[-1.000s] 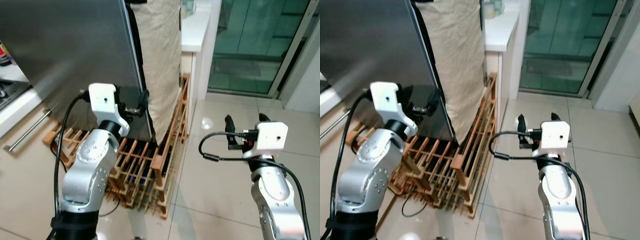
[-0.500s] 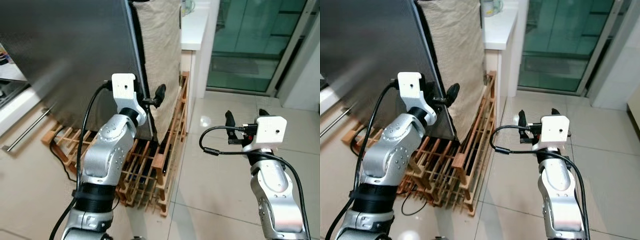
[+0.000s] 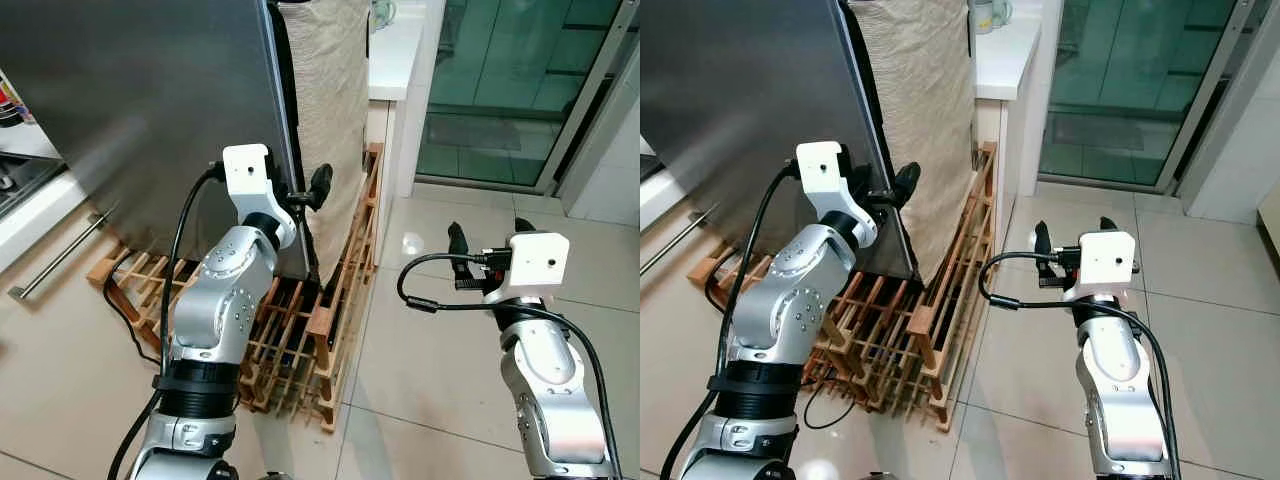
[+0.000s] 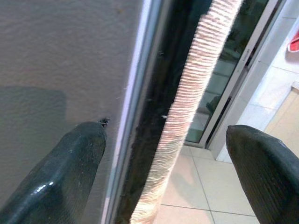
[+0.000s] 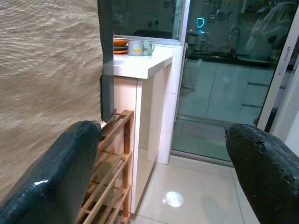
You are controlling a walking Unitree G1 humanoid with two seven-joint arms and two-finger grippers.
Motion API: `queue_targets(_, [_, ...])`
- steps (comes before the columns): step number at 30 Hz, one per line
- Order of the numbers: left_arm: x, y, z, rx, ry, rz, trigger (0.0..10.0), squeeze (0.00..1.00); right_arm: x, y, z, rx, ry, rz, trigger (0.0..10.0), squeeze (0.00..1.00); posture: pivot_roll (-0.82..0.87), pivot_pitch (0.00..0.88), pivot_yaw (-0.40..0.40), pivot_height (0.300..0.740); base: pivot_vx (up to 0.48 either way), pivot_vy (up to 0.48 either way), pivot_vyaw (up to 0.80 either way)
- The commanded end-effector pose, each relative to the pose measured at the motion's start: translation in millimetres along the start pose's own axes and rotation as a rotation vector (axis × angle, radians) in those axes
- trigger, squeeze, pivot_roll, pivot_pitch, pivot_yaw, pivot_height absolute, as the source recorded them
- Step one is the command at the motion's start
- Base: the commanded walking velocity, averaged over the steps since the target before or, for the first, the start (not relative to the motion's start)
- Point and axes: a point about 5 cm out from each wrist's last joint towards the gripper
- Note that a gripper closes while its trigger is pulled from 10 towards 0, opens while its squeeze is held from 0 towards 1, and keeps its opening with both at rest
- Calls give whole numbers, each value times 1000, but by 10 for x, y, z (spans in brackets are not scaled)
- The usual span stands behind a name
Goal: Restocking fridge
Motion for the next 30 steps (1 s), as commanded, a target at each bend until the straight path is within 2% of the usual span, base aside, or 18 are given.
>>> queue_targets(1, [-40,23,-27,-3,-23,8,10000,0,-22,-17,-8,5,-10,-3,10000,169,-159,0,107,740,0,0,0])
queue_targets(6, [-85,64,-71,-7,-40,0,10000,0,4,-39,-28,15,1,-2,10000,165,-155,0,104,740,0,0,0])
queue_targets(13, [-35,78,-144,1,-34,11,10000,0,13,-74,-19,27,14,-3,10000,165,-140,0,93,740,0,0,0])
queue_targets(21, [-86,122,-22,-21,-23,5,10000,0,37,-60,46,18,27,-3,10000,165,-135,0,88,740,0,0,0])
queue_targets(23, [-182,163,85,-32,-49,-23,10000,0,48,-50,71,12,29,-3,10000,165,-144,0,89,740,0,0,0])
queue_targets(24, [-182,163,85,-32,-49,-23,10000,0,48,-50,71,12,29,-3,10000,165,-144,0,89,740,0,0,0])
queue_targets(26, [-332,218,167,-39,-114,-56,10000,0,49,-42,81,7,30,-2,10000,165,-148,0,91,740,0,0,0])
queue_targets(27, [-332,218,167,-39,-114,-56,10000,0,49,-42,81,7,30,-2,10000,165,-148,0,91,740,0,0,0])
queue_targets(28, [-428,233,216,-35,-157,-63,10000,0,41,-46,80,7,26,-3,10000,169,-149,0,92,740,0,0,0])
queue_targets(30, [-504,238,262,-32,-190,-67,10000,0,36,-47,81,6,23,-3,10000,165,-155,0,94,740,0,0,0])
Point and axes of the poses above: a point about 5 cm out from each wrist's last joint towards the gripper, its own z axis pointing out of the wrist towards the gripper, its own y axis along the axis of the wrist's last joint, x = y × z, and after that the axes turned 3 degrees about z, right-handed
